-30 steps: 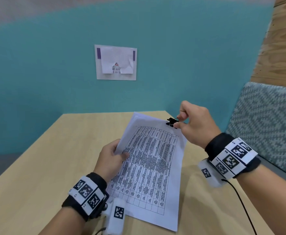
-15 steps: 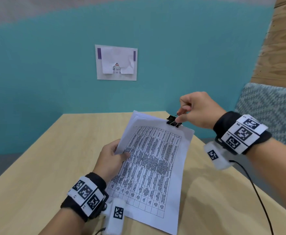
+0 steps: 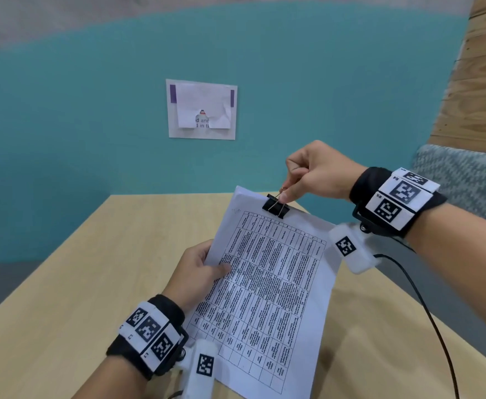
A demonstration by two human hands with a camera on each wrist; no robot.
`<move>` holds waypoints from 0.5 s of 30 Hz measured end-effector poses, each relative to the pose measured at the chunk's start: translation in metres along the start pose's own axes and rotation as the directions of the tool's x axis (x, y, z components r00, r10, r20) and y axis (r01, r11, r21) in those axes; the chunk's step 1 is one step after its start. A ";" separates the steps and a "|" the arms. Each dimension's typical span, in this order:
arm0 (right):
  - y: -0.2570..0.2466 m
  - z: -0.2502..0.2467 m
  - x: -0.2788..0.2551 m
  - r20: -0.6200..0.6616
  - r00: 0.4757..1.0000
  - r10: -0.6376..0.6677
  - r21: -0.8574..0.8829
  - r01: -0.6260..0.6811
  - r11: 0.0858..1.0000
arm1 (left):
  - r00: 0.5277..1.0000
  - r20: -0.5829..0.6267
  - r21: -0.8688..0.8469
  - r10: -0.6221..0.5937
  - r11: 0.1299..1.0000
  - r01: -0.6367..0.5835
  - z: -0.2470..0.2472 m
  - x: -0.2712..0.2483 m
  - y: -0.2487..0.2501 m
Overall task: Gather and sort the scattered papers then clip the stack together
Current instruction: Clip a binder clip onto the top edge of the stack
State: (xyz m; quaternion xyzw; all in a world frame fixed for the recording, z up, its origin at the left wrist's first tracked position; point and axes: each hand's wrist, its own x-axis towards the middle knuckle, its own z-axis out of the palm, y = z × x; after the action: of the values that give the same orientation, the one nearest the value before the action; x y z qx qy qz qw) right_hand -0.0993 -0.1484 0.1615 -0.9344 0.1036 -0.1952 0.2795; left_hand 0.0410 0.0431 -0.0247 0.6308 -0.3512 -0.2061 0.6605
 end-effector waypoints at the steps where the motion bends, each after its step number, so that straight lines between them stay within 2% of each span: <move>1: -0.002 0.001 0.002 0.006 1.000 0.000 0.012 0.000 1.000 | 1.000 0.007 -0.001 -0.005 1.000 0.005 0.000 0.000 0.001; 7: -0.015 0.008 0.014 0.011 1.000 -0.024 0.057 0.024 0.998 | 0.999 0.037 -0.011 -0.040 0.999 0.040 0.003 -0.001 0.004; 15: -0.023 0.011 0.022 0.048 0.999 -0.021 0.010 0.020 1.000 | 0.995 0.058 -0.024 -0.078 0.997 0.080 0.001 -0.004 0.008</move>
State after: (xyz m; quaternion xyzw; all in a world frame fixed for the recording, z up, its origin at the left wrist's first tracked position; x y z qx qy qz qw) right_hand -0.0729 -0.1307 0.1731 -0.9385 0.0865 -0.1761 0.2843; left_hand 0.0366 0.0461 -0.0173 0.6295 -0.3420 -0.2543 0.6497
